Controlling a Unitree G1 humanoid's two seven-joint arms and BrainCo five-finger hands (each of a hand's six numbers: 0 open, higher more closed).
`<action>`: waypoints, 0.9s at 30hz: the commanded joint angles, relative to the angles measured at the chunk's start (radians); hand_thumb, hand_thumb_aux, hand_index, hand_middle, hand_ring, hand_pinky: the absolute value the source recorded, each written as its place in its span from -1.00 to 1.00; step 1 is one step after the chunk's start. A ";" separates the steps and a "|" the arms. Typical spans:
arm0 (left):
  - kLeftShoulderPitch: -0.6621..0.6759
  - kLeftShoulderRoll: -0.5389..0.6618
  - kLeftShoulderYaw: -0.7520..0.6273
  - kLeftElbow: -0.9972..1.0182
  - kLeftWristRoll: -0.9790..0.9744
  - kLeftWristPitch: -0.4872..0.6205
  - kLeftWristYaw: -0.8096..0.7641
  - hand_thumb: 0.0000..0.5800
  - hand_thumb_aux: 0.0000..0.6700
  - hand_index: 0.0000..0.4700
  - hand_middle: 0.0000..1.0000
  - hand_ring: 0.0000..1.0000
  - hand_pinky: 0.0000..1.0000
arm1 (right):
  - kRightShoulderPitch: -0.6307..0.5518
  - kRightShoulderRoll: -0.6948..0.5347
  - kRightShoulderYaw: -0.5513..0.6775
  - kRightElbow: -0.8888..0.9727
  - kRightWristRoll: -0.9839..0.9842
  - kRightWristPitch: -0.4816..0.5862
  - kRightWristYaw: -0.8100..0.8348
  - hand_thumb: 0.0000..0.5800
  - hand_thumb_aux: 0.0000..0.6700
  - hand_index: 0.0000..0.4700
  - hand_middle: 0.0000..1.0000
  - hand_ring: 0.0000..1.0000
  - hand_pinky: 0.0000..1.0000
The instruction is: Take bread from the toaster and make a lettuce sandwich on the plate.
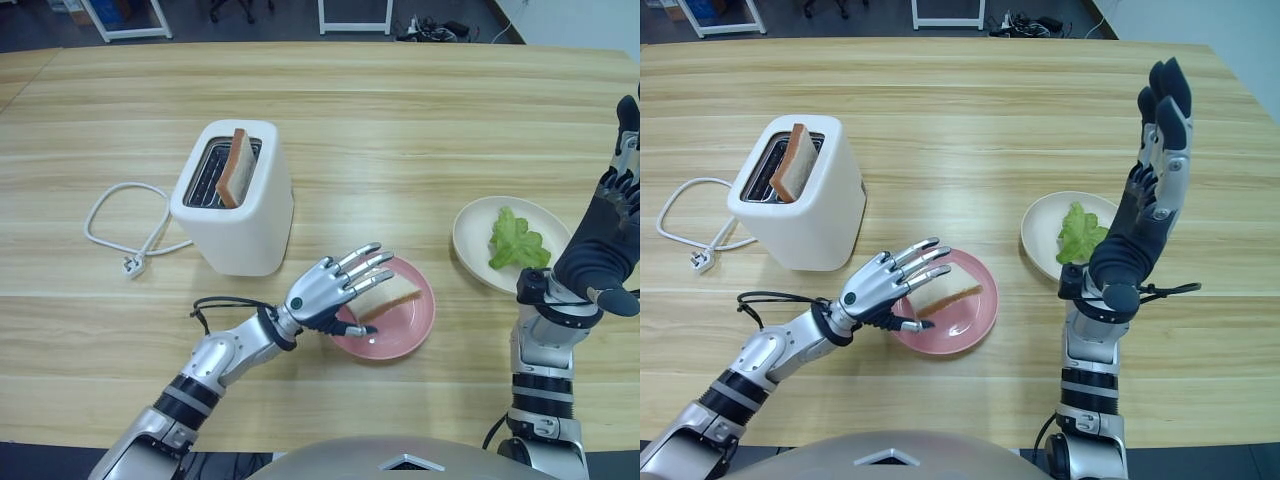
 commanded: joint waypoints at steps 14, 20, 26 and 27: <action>0.011 -0.107 0.412 -0.325 -0.572 -0.025 -0.002 -1.00 -1.00 -1.00 -1.00 -1.00 -1.00 | -0.024 -0.472 -0.160 0.421 -0.539 0.306 -0.153 -1.00 -1.00 -1.00 -1.00 -1.00 -1.00; 0.012 -0.182 0.488 -0.410 -0.684 -0.054 -0.041 -1.00 -1.00 -1.00 -1.00 -1.00 -1.00 | -0.161 -0.787 0.201 0.832 -0.963 0.478 -0.396 -1.00 -1.00 -1.00 -1.00 -1.00 -1.00; 0.046 -0.235 0.523 -0.436 -0.683 -0.053 -0.102 -1.00 -1.00 -1.00 -1.00 -1.00 -1.00 | -0.313 -0.827 0.469 1.013 -1.084 0.492 -0.520 -1.00 -1.00 -1.00 -1.00 -1.00 -1.00; 0.047 -0.239 0.526 -0.433 -0.683 -0.057 -0.111 -1.00 -1.00 -1.00 -1.00 -1.00 -1.00 | -0.326 -0.828 0.496 1.032 -1.085 0.490 -0.534 -1.00 -1.00 -1.00 -1.00 -1.00 -1.00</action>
